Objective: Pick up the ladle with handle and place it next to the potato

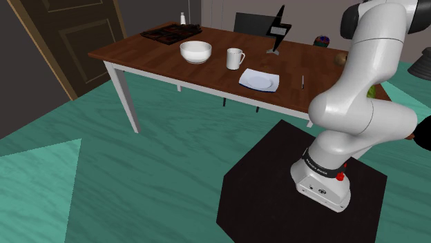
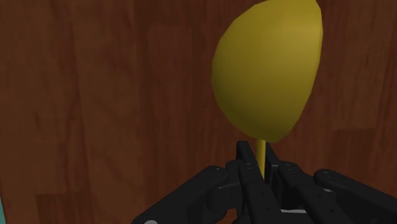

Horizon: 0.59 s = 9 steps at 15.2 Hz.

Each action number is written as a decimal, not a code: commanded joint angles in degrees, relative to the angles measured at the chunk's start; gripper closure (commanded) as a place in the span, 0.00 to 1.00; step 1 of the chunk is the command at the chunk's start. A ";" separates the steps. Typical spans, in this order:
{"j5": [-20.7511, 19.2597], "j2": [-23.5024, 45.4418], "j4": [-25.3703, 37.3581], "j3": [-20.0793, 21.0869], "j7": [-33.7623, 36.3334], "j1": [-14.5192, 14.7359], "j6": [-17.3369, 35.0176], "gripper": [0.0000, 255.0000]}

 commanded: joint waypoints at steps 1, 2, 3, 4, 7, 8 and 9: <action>0.04 0.50 -0.25 0.21 -0.09 0.00 -0.09 1.00; 0.05 0.50 -0.25 0.20 -0.09 0.00 -0.09 1.00; 0.06 0.51 -0.25 0.19 -0.10 0.01 -0.09 1.00; 0.06 0.51 -0.25 0.18 -0.10 0.02 -0.10 1.00; -0.05 0.15 -0.62 0.06 -0.25 0.06 -0.10 0.00; -0.06 0.15 -0.59 0.05 -0.26 0.04 -0.13 0.00; -0.06 0.17 -0.55 0.05 -0.25 0.03 -0.15 0.00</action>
